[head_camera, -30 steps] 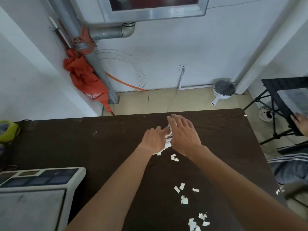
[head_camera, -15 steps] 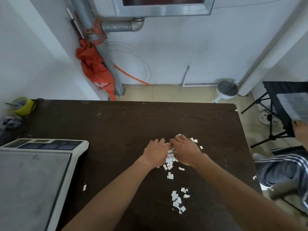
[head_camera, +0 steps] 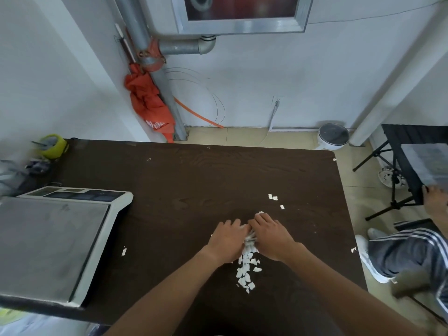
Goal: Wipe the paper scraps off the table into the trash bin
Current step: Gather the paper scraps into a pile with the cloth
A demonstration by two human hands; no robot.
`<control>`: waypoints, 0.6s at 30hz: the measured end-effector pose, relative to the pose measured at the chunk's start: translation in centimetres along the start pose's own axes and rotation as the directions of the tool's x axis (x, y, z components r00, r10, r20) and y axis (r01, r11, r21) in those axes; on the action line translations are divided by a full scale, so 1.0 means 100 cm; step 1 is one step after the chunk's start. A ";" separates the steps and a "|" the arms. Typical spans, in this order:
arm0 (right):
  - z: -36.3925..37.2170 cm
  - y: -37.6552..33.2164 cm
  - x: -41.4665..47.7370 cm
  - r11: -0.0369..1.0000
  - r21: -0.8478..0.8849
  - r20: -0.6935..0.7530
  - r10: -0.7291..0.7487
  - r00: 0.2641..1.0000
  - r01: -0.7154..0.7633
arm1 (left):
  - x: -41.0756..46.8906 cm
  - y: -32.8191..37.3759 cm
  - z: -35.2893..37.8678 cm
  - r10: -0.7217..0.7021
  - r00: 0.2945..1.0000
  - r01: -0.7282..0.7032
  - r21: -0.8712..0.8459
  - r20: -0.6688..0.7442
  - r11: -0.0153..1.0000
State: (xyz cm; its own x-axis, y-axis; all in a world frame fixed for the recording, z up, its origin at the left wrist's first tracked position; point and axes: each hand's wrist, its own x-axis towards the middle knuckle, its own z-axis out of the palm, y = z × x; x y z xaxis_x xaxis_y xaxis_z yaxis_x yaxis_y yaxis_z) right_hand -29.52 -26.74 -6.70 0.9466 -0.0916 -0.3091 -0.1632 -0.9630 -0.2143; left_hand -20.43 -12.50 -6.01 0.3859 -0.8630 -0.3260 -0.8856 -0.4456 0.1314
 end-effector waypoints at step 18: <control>-0.046 -0.029 0.097 0.974 -0.131 0.016 -0.183 0.983 0.184 | -0.005 -0.080 -0.005 -0.351 0.928 0.297 -0.320 -0.125 0.900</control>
State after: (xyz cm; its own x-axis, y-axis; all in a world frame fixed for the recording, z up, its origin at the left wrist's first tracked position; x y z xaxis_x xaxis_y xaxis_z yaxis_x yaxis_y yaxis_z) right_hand -18.57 -26.02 -4.78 0.9560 0.0906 -0.2791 0.0517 -0.9882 -0.1440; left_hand -13.44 -8.58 -6.45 0.7009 -0.6745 -0.2320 -0.5993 -0.7332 0.3213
